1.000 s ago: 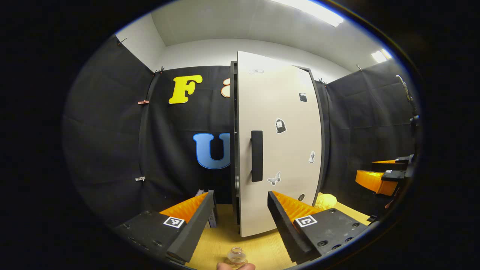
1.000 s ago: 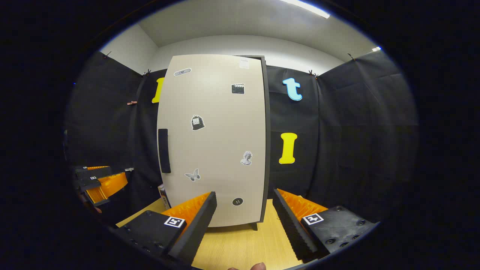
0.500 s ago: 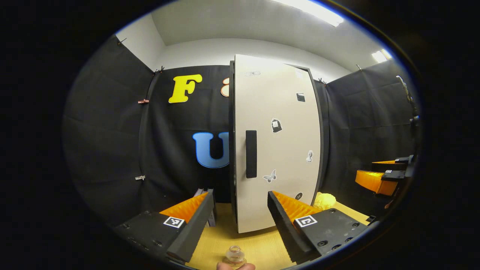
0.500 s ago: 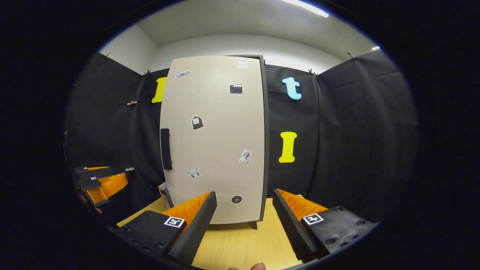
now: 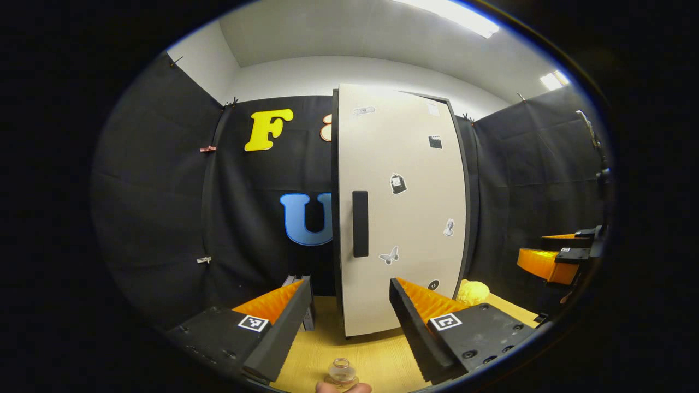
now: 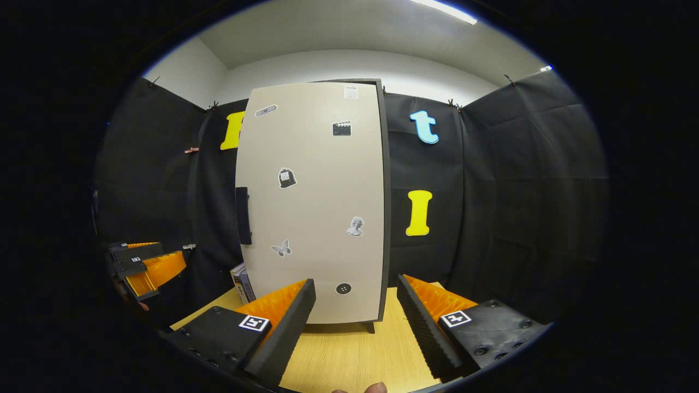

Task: Open the cabinet door with the right hand, grasp the bottle in the cabinet with the left hand and place it on the coaster, then close the cabinet door with the right hand.

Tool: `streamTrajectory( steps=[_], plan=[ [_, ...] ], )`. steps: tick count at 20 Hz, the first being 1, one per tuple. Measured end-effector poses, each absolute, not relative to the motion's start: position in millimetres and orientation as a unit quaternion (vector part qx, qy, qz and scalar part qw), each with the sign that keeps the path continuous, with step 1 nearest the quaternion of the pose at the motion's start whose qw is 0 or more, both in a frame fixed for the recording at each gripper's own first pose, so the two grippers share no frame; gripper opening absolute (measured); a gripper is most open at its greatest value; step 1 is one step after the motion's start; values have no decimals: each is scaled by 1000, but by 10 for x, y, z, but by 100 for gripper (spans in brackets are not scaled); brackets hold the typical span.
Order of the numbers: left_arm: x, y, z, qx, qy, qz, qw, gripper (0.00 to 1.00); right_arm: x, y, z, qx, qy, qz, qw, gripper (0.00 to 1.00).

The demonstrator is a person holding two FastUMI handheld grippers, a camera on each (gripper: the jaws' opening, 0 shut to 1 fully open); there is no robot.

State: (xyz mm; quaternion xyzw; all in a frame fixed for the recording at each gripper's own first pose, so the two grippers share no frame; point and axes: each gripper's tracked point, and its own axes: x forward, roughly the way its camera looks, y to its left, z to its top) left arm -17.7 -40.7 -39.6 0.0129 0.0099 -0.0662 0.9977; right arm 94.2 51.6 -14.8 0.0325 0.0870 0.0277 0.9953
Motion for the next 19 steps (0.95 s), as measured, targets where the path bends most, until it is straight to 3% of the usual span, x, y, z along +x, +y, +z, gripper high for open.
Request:
streamTrajectory(
  steps=[19],
  plan=[
    [-184,-416,-398,15,9,-70,997,92,916,535,-151,35,88,23,995,98]
  ],
)
